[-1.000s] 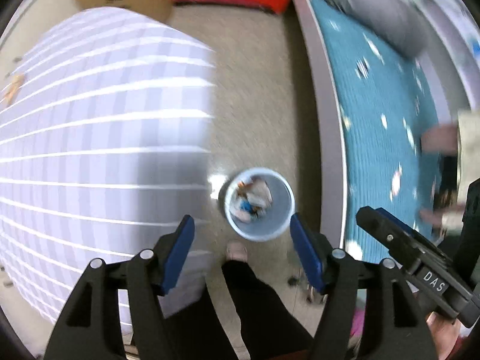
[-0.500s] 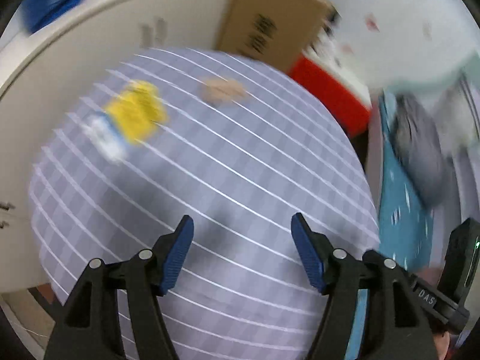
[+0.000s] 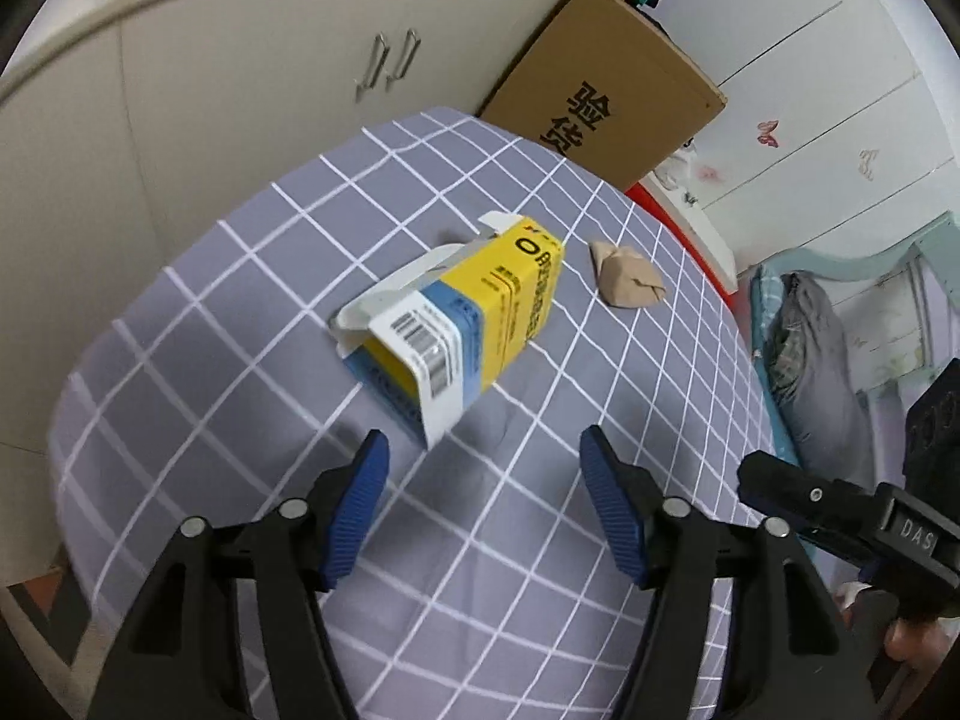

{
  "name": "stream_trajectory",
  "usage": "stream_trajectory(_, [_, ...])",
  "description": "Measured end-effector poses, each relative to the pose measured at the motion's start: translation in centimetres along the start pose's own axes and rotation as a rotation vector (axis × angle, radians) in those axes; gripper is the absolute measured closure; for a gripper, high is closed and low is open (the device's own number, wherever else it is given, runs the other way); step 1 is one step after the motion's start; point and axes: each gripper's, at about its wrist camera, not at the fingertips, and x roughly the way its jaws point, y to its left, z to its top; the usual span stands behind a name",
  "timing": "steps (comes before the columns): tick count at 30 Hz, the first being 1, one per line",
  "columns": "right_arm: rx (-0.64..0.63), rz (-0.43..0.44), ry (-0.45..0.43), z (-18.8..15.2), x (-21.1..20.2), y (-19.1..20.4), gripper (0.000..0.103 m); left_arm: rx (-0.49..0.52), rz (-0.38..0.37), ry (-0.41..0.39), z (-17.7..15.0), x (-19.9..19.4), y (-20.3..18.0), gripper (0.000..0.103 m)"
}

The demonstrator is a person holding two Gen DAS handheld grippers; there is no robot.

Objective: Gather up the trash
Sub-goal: 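Grasp yellow medicine box with left tool while right tool approaches tan pouch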

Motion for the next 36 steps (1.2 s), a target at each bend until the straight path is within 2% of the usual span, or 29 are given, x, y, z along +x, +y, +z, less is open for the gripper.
stream_trajectory(4, [0.014, -0.024, 0.007, 0.9, 1.0, 0.0, 0.037, 0.009, -0.036, 0.031, 1.0, 2.1, 0.6, 0.043])
stream_trajectory(9, [0.028, -0.040, 0.005, 2.2, 1.7, 0.0, 0.037, 0.004, -0.054, 0.006, 2.1, 2.6, 1.0, 0.043])
stream_trajectory(12, [0.038, -0.042, 0.002, 3.1, 2.3, 0.0, 0.037, 0.041, -0.046, 0.007, 3.1, 3.4, 0.7, 0.043])
stream_trajectory(14, [0.037, -0.052, -0.012, 3.9, 2.7, 0.1, 0.037, 0.069, -0.040, 0.013, 3.5, 3.7, 0.3, 0.056])
stream_trajectory(21, [0.059, -0.074, -0.045, 6.6, 3.9, 0.2, 0.037, 0.084, -0.061, 0.026, 5.3, 5.1, -0.1, 0.061])
stream_trajectory(23, [0.071, -0.080, -0.058, 7.4, 4.3, 0.2, 0.037, 0.097, -0.078, 0.033, 5.6, 5.5, -0.5, 0.067])
stream_trajectory(27, [0.074, -0.103, -0.095, 9.0, 4.9, 0.4, 0.036, 0.110, -0.067, 0.030, 6.0, 5.6, -0.7, 0.067])
stream_trajectory(30, [0.081, -0.123, -0.110, 9.9, 5.7, 0.4, 0.035, 0.084, -0.061, 0.009, 6.3, 5.2, -0.4, 0.066])
stream_trajectory(36, [0.073, -0.129, -0.124, 11.2, 7.4, 0.8, 0.037, 0.090, -0.056, 0.011, 6.6, 5.1, -0.6, 0.057])
